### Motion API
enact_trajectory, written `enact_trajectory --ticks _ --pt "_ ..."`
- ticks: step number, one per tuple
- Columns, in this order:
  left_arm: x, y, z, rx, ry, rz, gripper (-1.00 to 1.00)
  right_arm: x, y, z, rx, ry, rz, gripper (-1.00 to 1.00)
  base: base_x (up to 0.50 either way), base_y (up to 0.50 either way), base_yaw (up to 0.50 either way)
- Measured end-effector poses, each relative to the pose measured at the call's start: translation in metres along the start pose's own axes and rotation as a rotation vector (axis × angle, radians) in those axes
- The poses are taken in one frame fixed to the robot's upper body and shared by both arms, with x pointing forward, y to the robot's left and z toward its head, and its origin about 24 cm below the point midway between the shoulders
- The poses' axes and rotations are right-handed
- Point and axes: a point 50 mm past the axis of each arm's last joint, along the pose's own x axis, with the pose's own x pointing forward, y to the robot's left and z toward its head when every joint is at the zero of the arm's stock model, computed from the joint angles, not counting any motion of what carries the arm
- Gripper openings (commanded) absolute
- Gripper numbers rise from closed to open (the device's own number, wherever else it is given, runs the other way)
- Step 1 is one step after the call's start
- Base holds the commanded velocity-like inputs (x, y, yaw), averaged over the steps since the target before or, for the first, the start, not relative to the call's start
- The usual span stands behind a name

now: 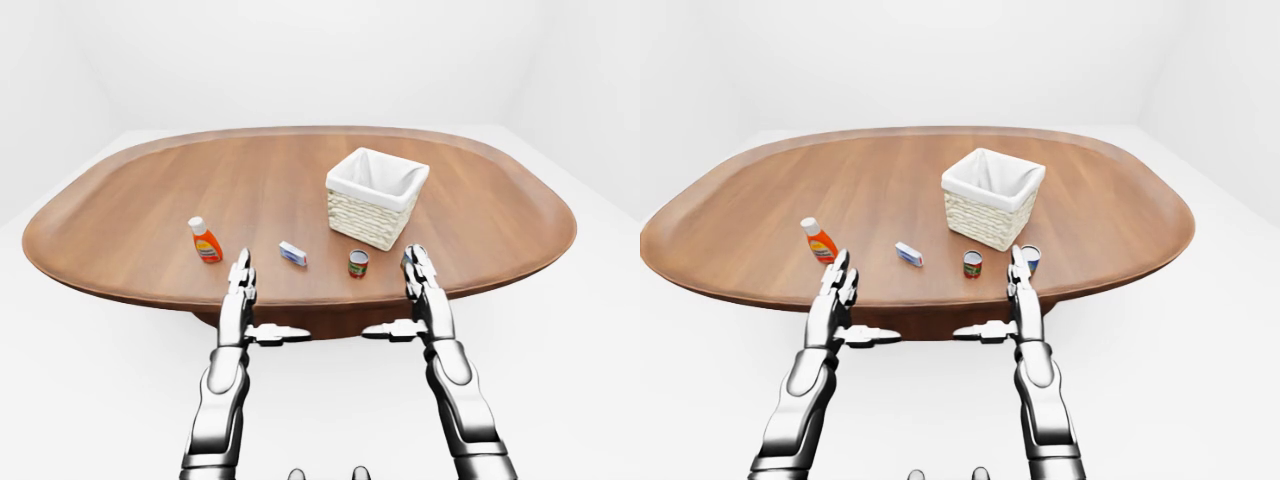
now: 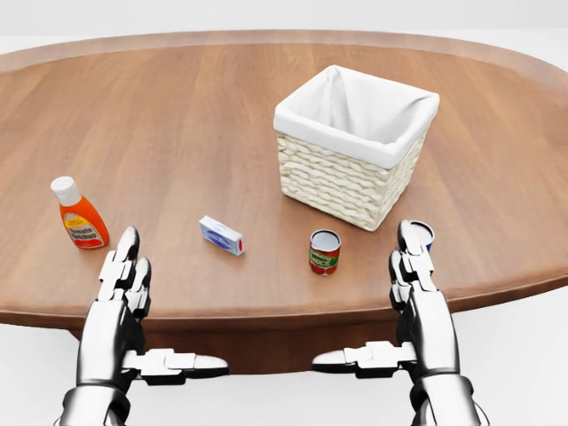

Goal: Pick up the alphabet soup and the cream cheese box, and put them in the basket.

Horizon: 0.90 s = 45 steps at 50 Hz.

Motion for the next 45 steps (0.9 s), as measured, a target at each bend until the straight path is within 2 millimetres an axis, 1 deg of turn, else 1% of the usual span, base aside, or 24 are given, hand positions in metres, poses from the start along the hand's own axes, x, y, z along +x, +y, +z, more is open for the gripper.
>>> enact_trajectory --ticks 12,45 --pt "-0.0012 0.0032 0.0011 0.004 -0.004 -0.018 1.0 -0.0007 -0.0034 -0.0004 -0.012 0.0 0.008 1.0 0.0 0.0 0.0" --pt "-0.0026 0.0041 0.0025 -0.001 -0.016 -0.031 1.0 0.0004 -0.002 -0.0037 -0.046 0.018 0.022 1.0 0.0 -0.18 0.0"
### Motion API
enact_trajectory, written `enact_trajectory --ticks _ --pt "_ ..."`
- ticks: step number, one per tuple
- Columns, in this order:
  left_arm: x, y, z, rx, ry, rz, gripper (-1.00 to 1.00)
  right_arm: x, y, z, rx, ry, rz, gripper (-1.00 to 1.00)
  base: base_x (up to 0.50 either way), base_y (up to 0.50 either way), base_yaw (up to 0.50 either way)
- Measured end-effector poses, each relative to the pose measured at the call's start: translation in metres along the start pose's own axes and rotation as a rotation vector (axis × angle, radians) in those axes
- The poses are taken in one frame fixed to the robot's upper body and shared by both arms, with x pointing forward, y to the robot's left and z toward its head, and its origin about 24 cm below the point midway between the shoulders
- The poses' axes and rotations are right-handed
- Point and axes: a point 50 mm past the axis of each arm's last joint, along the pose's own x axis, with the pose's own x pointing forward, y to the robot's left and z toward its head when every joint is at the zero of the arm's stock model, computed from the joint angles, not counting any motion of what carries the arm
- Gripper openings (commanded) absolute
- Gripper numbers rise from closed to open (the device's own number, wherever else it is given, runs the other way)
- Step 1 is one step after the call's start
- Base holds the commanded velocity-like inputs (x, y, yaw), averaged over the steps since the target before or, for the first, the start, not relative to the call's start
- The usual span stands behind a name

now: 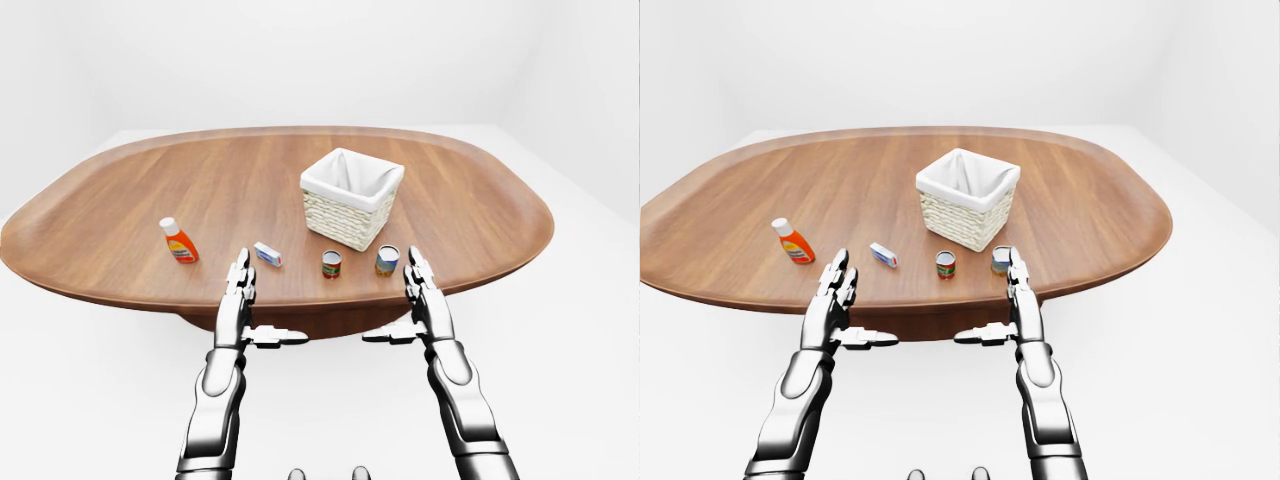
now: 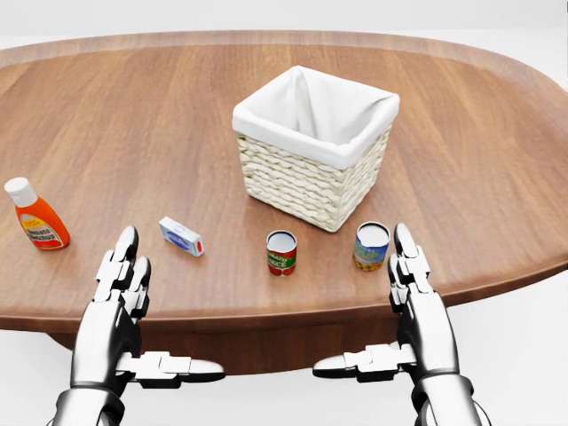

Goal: Pick up the alphabet soup and the cream cheese box, and put them in the basket.

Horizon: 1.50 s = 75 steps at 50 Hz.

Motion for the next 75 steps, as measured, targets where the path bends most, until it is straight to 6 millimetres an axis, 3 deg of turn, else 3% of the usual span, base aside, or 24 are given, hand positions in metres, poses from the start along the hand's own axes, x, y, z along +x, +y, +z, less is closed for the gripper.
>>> enact_trajectory --ticks 35,51,75 --pt "0.0 0.0 0.0 -0.003 0.002 0.001 1.0 0.0 -0.003 0.001 0.007 -0.011 -0.025 1.0 0.0 -0.13 0.0" --pt "0.0 0.001 0.0 -0.005 -0.001 0.003 1.0 -0.003 -0.029 0.013 0.034 -0.084 -0.262 1.0 0.0 0.0 0.0" --pt "0.0 0.001 0.002 -0.004 -0.001 0.005 1.0 -0.029 -0.078 0.045 0.052 -0.245 -0.735 1.0 0.0 0.0 0.0"
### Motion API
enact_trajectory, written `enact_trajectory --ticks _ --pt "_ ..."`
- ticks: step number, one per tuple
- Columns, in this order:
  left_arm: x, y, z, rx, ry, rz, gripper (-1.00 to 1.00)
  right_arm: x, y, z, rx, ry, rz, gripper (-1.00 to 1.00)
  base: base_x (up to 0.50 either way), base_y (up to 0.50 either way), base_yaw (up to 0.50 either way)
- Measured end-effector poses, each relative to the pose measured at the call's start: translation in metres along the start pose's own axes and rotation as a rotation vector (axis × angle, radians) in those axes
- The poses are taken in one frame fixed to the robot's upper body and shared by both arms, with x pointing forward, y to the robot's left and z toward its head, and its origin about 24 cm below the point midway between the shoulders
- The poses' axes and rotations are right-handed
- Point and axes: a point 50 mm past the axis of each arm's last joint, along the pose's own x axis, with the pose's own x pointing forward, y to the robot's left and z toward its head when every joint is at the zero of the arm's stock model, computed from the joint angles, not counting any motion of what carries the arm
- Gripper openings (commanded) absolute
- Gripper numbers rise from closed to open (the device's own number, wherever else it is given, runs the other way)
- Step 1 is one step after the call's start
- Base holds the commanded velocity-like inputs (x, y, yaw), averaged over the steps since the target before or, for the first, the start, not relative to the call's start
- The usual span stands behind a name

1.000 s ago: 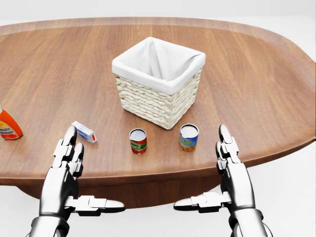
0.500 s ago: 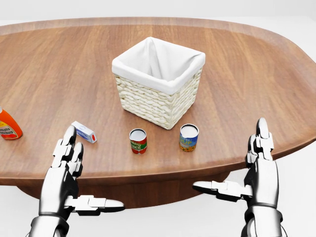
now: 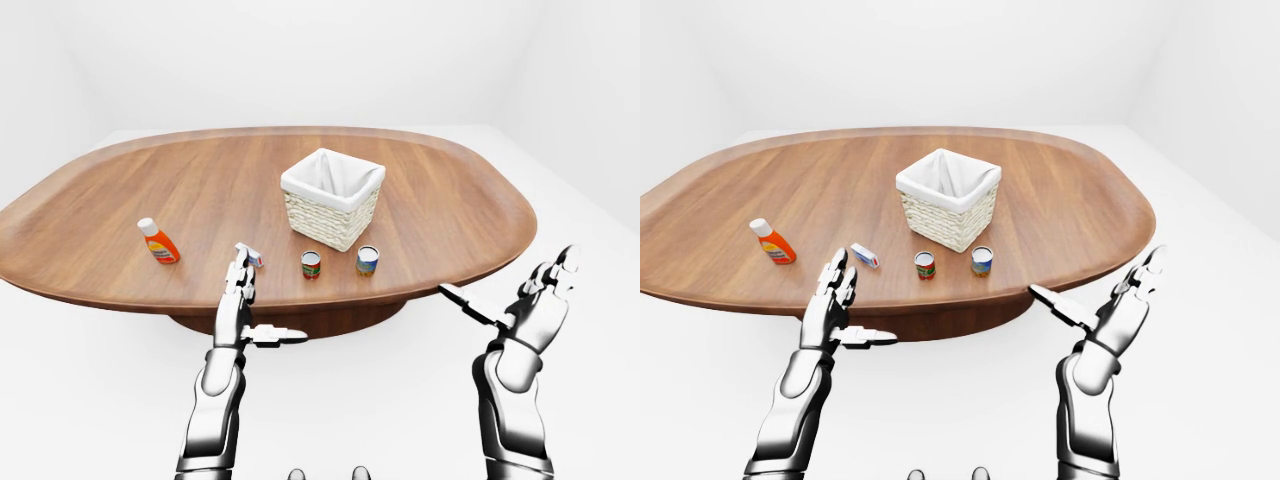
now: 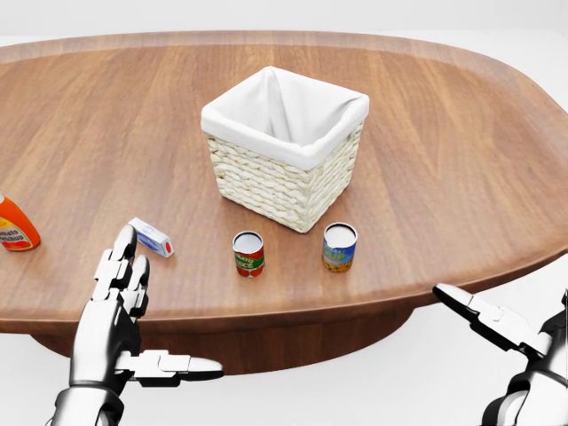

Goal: Pick up the alphabet soup and the cream cheese box, and put them in the basket.

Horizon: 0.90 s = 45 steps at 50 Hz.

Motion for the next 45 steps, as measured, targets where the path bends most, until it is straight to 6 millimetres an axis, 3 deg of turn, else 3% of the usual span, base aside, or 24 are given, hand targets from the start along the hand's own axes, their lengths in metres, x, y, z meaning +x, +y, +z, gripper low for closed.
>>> enact_trajectory --ticks 4,24,45 --pt "0.0 0.0 0.0 0.0 0.001 0.0 1.0 0.002 -0.008 0.004 0.003 -0.016 -0.078 1.0 0.0 0.0 0.0" --pt "0.0 0.0 -0.001 0.001 0.003 0.001 1.0 0.002 -0.027 0.019 0.007 -0.078 -0.149 1.0 0.0 0.0 0.0" --pt "0.001 0.0 -0.003 0.004 0.012 0.0 1.0 0.001 -0.033 0.022 0.01 -0.078 -0.174 1.0 0.0 0.0 0.0"
